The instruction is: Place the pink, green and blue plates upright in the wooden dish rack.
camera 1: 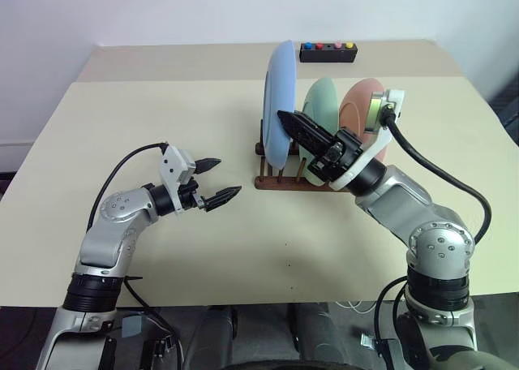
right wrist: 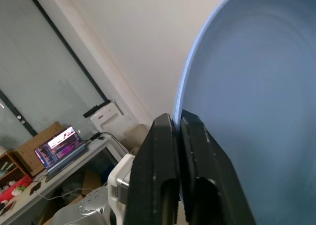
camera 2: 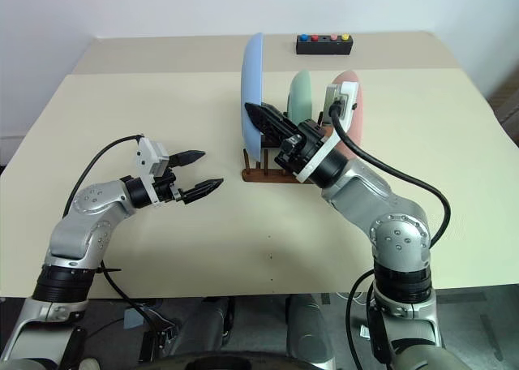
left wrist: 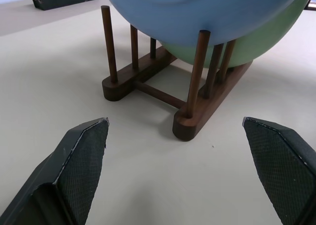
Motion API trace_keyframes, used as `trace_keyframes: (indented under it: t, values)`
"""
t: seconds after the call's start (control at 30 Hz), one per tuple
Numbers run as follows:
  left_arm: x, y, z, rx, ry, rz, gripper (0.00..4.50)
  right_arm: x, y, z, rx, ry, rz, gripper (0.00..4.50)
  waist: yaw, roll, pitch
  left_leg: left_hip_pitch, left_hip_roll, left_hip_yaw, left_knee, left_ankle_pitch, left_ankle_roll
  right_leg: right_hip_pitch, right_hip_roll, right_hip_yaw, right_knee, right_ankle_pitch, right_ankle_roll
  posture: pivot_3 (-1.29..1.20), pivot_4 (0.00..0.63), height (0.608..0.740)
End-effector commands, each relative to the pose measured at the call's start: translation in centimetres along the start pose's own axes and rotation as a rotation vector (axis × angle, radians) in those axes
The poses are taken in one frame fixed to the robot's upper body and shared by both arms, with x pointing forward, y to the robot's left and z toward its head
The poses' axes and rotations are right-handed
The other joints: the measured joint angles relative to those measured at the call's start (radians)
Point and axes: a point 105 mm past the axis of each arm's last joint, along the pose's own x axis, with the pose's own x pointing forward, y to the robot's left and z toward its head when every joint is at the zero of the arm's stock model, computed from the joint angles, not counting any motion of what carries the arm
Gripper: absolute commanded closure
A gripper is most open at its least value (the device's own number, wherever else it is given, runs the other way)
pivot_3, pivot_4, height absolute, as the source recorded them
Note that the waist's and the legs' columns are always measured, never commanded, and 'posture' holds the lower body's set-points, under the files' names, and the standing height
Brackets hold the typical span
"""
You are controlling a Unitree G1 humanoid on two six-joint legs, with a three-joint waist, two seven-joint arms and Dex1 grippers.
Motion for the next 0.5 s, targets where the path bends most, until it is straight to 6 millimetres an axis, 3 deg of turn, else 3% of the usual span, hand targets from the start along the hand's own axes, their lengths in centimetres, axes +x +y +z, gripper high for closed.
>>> trace_keyframes:
  t: [0.03,0.2,0.5]
  values:
    - [0.10,-0.33,0.95,0.034,-0.028,-0.012,0.00,0.03,0.80,0.77,-0.005,-0.036,0.034,2.69,0.000,0.000,0.000,0.000,0.000,0.000,0.000,0.000,0.000,0.000,0.000,0.000,0.000,0.000,0.000,0.00,0.150,0.740]
    - [0.12,-0.37,0.95,0.033,-0.028,-0.013,0.00,0.03,0.87,0.83,-0.023,-0.035,0.034,0.06,0.000,0.000,0.000,0.000,0.000,0.000,0.000,0.000,0.000,0.000,0.000,0.000,0.000,0.000,0.000,0.00,0.150,0.740]
    - [0.18,-0.42,0.91,0.029,-0.029,-0.016,0.00,0.16,1.33,1.66,-0.151,-0.048,0.047,0.02,0.000,0.000,0.000,0.000,0.000,0.000,0.000,0.000,0.000,0.000,0.000,0.000,0.000,0.000,0.000,0.00,0.150,0.740]
